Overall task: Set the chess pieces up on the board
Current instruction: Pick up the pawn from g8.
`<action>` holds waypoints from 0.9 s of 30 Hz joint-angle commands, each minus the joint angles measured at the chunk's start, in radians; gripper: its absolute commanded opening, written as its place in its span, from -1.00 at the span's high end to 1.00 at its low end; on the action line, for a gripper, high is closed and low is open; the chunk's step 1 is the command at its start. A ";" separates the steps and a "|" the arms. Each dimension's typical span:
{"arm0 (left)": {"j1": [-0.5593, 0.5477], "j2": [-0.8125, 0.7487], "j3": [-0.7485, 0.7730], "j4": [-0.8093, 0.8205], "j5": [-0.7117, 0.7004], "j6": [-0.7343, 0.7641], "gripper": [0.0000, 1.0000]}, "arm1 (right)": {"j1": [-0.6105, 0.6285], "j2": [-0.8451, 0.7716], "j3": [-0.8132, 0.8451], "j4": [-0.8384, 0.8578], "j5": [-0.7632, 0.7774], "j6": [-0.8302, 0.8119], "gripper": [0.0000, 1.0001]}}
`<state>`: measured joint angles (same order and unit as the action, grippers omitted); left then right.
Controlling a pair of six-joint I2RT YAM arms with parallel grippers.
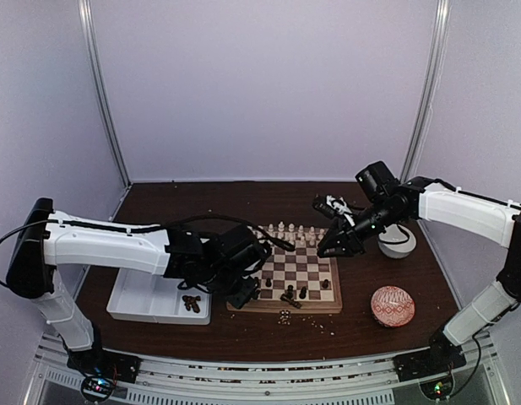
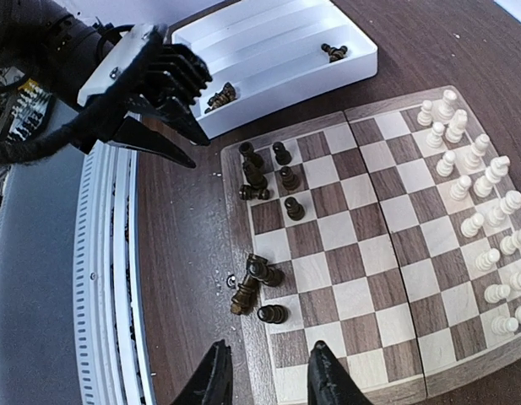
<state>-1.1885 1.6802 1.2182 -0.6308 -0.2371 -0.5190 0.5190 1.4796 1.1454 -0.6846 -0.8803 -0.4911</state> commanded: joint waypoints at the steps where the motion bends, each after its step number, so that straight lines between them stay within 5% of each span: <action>1: -0.008 -0.138 -0.058 0.086 -0.156 -0.078 0.48 | 0.129 0.012 0.050 0.005 0.130 -0.044 0.37; 4: 0.044 -0.213 -0.120 0.120 -0.148 -0.100 0.33 | 0.235 0.073 0.106 -0.020 0.219 -0.097 0.39; 15: 0.344 -0.378 -0.333 0.326 0.037 -0.095 0.30 | 0.434 0.349 0.322 -0.063 0.392 -0.163 0.30; 27: 0.386 -0.327 -0.375 0.452 0.113 -0.068 0.30 | 0.463 0.497 0.414 -0.074 0.514 -0.206 0.27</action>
<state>-0.8158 1.3312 0.8658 -0.2760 -0.1719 -0.5964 0.9756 1.9465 1.5223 -0.7479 -0.4252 -0.6682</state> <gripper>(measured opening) 0.350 0.362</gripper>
